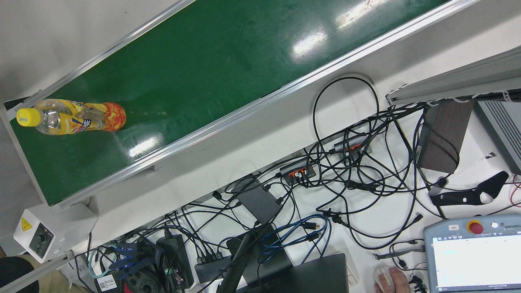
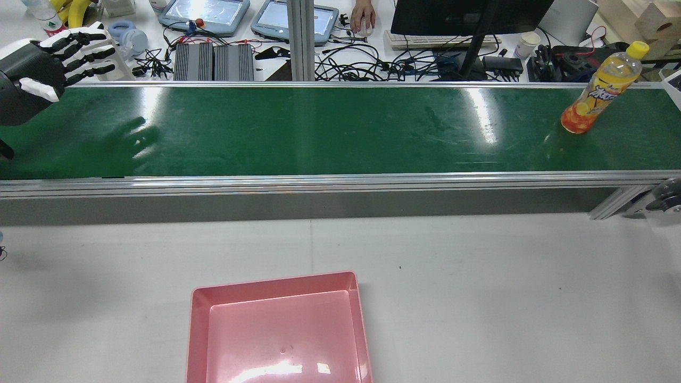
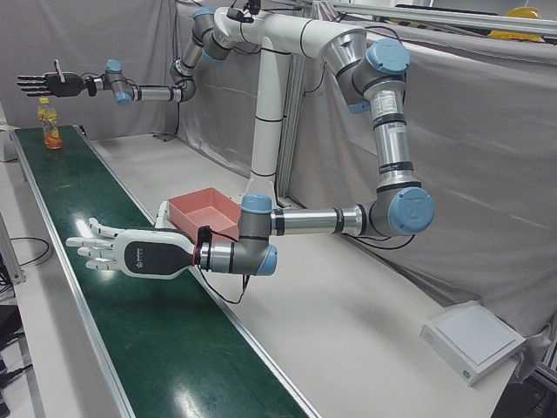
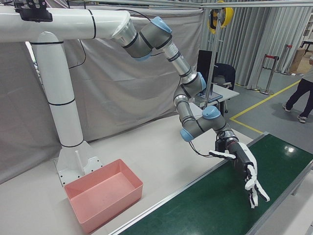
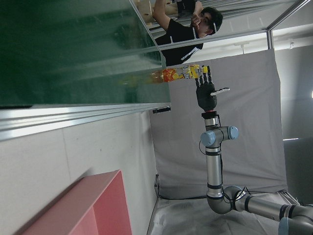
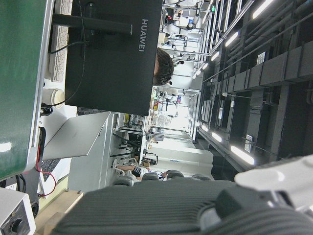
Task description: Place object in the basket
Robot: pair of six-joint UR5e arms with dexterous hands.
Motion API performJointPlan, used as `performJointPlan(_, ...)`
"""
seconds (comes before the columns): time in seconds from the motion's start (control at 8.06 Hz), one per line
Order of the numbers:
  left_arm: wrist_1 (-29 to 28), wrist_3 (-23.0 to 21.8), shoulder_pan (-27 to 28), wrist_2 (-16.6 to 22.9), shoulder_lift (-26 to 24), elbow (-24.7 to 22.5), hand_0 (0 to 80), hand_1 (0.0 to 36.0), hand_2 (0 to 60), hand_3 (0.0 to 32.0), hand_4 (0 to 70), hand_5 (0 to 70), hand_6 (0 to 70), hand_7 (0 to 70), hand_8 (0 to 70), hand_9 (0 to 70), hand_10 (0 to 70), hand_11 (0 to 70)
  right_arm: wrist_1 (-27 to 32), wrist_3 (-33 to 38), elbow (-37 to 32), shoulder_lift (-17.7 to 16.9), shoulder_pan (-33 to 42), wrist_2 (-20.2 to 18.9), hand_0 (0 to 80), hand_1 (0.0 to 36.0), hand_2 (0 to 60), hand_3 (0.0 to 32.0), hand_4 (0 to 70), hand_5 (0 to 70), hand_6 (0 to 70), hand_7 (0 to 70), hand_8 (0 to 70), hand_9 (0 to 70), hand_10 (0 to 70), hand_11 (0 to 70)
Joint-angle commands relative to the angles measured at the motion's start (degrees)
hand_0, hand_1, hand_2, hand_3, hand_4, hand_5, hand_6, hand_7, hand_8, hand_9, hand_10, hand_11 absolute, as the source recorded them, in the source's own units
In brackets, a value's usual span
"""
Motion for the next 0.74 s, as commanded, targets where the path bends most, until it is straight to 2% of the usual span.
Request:
performJointPlan(0.0, 0.09, -0.02, 0.09, 0.0, -0.14, -0.01, 49.6, 6.6, 0.0, 7.6, 12.5, 26.2, 1.7, 1.5, 10.1, 10.4, 8.3, 13.0, 0.0, 0.0, 0.0, 0.0, 0.0, 0.0, 0.0, 0.0, 0.0, 0.0, 0.0, 0.0, 0.0, 0.0, 0.0, 0.0, 0.0, 0.0)
performJointPlan(0.62, 0.26, -0.02, 0.09, 0.0, -0.06, -0.54, 49.4, 7.0, 0.0, 7.4, 12.6, 26.4, 1.7, 1.6, 10.2, 10.4, 7.7, 12.1, 0.0, 0.0, -0.09, 0.0, 0.0, 0.0, 0.0, 0.0, 0.0, 0.0, 0.0, 0.0, 0.0, 0.0, 0.0, 0.0, 0.0, 0.0)
